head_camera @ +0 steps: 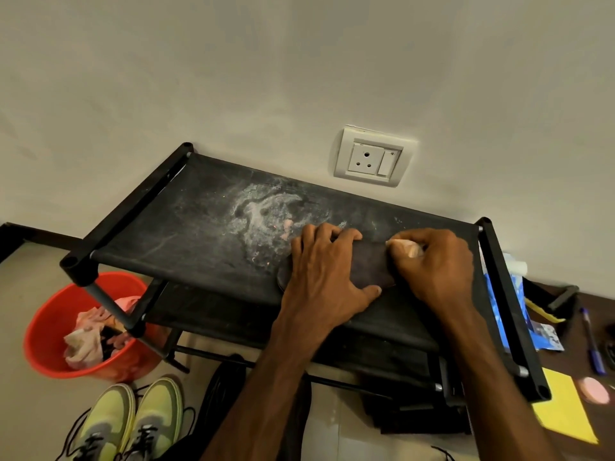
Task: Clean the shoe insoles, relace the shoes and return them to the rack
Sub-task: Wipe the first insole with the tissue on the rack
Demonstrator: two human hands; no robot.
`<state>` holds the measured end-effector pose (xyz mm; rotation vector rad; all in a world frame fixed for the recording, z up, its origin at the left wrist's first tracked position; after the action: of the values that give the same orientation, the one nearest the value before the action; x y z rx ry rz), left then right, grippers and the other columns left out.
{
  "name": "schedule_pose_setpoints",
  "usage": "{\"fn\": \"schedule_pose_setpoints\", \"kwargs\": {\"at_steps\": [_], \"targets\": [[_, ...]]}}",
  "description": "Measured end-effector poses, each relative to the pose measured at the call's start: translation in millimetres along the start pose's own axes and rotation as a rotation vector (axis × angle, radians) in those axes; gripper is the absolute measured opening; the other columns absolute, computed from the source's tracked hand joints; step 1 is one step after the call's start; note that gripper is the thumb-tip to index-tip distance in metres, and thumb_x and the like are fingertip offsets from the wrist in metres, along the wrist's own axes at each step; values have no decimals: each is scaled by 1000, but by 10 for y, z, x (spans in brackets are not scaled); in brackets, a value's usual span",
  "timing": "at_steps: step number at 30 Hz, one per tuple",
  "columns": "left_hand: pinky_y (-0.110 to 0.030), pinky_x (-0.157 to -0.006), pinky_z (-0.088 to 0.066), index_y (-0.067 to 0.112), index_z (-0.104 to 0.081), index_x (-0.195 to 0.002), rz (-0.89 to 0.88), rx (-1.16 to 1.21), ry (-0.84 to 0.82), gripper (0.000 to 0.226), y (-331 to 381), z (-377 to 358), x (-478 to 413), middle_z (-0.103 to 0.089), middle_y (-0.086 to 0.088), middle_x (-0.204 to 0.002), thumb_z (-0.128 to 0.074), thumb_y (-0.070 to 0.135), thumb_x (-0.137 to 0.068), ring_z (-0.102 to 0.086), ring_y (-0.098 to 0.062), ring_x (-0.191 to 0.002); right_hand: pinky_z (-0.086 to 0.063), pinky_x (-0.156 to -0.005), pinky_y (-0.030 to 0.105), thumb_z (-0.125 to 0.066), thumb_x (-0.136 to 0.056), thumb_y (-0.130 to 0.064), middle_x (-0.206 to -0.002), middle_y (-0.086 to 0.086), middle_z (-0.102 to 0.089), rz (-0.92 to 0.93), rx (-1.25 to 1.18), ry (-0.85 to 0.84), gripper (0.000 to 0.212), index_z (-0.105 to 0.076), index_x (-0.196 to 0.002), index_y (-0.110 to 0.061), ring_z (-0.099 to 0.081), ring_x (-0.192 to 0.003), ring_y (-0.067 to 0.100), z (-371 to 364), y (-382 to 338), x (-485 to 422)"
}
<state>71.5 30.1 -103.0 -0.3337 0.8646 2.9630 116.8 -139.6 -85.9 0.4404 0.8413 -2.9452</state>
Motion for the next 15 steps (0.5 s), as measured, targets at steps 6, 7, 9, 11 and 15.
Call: {"fn": "schedule_pose_setpoints", "kwargs": {"at_steps": [6,7,9,11,15], "targets": [[-29,-105,-22,33,-49,-135,20,34,-54,78,-20,1,0,-46,6,-131,-78,36,-64,-35,-19,-126,-58,-64,43,-70,-86,-25,-82,-3,-74,289,-175,-166,12,-80,-91,-22,-67,-69,13,-198,-320,209],[-28,-103,-22,33,-48,-135,25,44,-60,78,-26,-3,8,-46,6,-130,-76,31,-62,-34,-19,-126,-57,-63,44,-70,-85,-29,-81,-4,-74,299,-221,-183,14,-80,-93,-22,-68,-69,11,-220,-361,223],[-28,-103,-23,32,-48,-134,21,46,-49,76,-32,-1,9,-46,5,-130,-76,34,-64,-34,-19,-125,-58,-62,42,-73,-84,-31,-82,-8,-75,270,-259,-154,14,-81,-95,-26,-69,-70,7,-230,-332,168],[-31,-106,-25,30,-48,-137,17,39,-45,76,-34,-6,0,-47,4,-131,-77,46,-69,-34,-19,-126,-59,-63,39,-77,-83,-28,-82,-11,-76,233,-243,-68,11,-82,-93,-29,-69,-72,4,-194,-282,112],[-32,-107,-25,31,-48,-139,28,31,-54,78,-31,-5,-5,-47,3,-133,-77,50,-70,-34,-19,-127,-58,-66,39,-77,-83,-24,-83,-8,-76,221,-188,18,9,-82,-90,-27,-68,-72,9,-217,-308,139]]}}
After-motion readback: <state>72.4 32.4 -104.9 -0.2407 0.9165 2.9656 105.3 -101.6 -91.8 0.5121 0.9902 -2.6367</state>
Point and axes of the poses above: each hand's wrist, its own x-axis away from the middle knuckle, its own z-axis out of the back of the hand, y = z × x, the point moved 1 cm from there along -x, towards the middle knuckle
